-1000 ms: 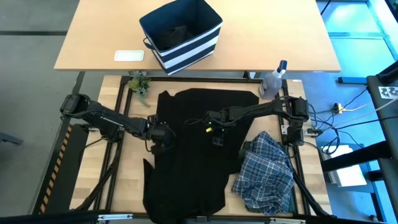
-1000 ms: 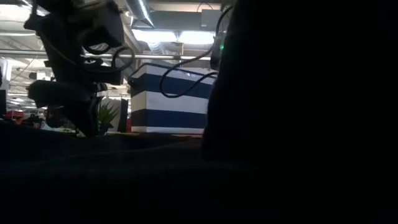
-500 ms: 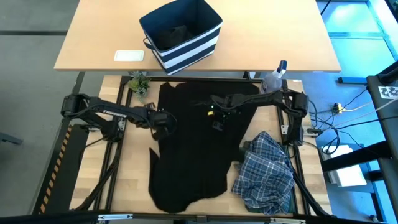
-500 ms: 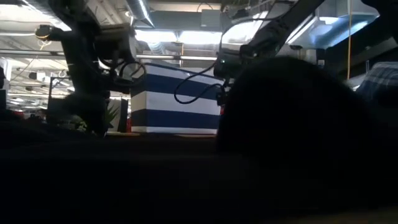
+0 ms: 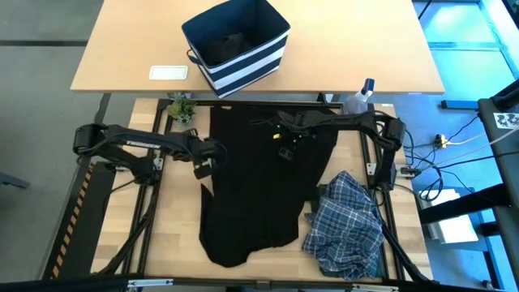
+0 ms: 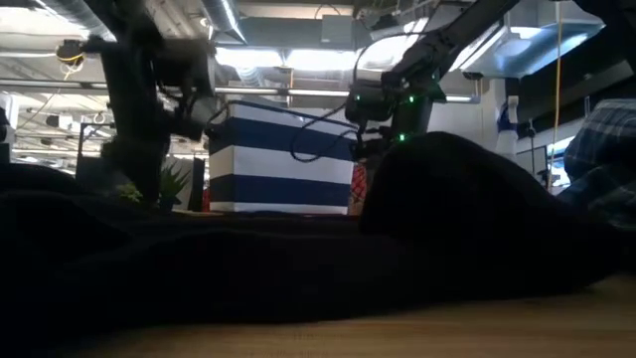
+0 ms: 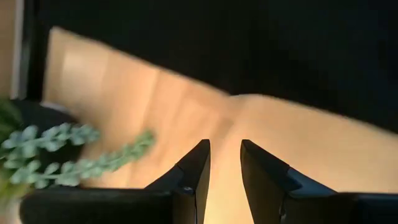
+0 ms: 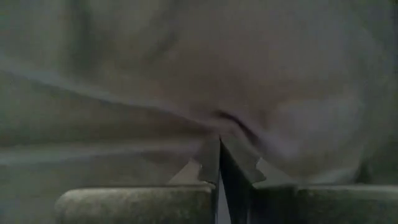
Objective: Fold Laundry from Bin
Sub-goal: Fold the black shirt
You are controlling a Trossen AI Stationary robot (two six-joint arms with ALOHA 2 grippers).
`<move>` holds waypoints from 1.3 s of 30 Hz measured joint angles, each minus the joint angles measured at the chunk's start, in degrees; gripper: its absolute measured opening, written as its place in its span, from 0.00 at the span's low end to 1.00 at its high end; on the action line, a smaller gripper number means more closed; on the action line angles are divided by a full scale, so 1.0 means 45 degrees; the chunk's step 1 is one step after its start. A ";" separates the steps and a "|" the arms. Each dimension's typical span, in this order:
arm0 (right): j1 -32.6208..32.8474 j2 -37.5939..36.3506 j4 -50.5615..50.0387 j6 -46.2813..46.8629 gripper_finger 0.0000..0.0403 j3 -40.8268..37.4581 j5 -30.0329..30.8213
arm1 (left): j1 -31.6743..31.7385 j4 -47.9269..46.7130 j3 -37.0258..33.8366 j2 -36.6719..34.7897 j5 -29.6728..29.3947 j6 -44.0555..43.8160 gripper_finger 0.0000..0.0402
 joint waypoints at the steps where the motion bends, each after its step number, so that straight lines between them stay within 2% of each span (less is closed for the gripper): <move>1: 0.0092 -0.0038 -0.0068 -0.0010 0.03 0.0116 -0.0009 | -0.0234 -0.0045 0.0154 -0.0273 0.0252 -0.0171 0.21; 7: 0.0480 -0.0190 -0.0309 -0.0108 0.03 0.0698 -0.0025 | -0.2000 0.0026 0.0913 -0.1886 0.2152 -0.2681 0.21; 9: 0.0685 -0.0230 -0.0272 -0.0122 0.03 0.0749 0.0014 | -0.2762 -0.0011 0.1014 -0.2214 0.2403 -0.3723 0.19; 16: 0.1657 -0.0279 -0.0265 -0.0156 0.03 0.0749 0.0529 | -0.6100 -0.1069 0.1023 -0.2122 0.2549 -0.8226 0.07; 20: 0.2170 -0.0284 -0.0117 -0.0156 0.03 0.0749 0.0529 | -0.7888 -0.1003 0.1024 -0.2146 0.2064 -1.0424 0.01; 23: 0.2488 -0.0284 0.0339 -0.0156 0.03 0.0749 0.0535 | -0.8877 -0.1074 0.1003 -0.2141 0.1619 -1.1897 0.01; 28: 0.2804 -0.0288 0.1028 -0.0161 0.03 0.0749 0.0538 | -0.9440 -0.1024 0.0724 -0.2103 0.1663 -1.3418 0.10; 39: 0.2769 -0.0293 0.1856 -0.0486 0.03 0.0749 0.0534 | -0.9373 -0.0448 -0.0047 -0.2103 0.1717 -1.5683 0.41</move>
